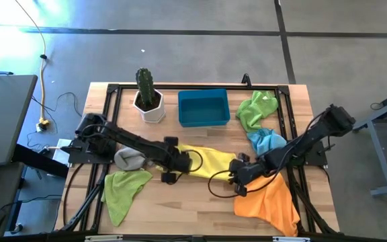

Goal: Fold microfiber towels
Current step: Fold the yellow microfiber towel

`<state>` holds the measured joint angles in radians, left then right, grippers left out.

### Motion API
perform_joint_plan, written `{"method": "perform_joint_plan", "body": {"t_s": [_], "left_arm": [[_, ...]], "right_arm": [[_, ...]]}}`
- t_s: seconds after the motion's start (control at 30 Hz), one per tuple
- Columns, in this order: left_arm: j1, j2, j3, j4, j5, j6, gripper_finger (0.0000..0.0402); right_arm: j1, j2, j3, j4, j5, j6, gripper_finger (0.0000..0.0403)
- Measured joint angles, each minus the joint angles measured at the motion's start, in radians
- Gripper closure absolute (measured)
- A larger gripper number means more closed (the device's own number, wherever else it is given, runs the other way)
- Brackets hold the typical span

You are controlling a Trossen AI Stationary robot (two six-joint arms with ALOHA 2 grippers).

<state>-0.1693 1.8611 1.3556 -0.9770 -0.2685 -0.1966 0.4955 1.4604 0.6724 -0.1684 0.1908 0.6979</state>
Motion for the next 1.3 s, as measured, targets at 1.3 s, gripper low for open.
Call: {"method": "perform_joint_plan", "body": {"t_s": [1.3], "left_arm": [[-0.062, 0.0, -0.28, 0.25, 0.082, 0.043, 0.0395]], "right_arm": [[0.018, 0.032, 0.0, -0.056, 0.001, 0.008, 0.031]]}}
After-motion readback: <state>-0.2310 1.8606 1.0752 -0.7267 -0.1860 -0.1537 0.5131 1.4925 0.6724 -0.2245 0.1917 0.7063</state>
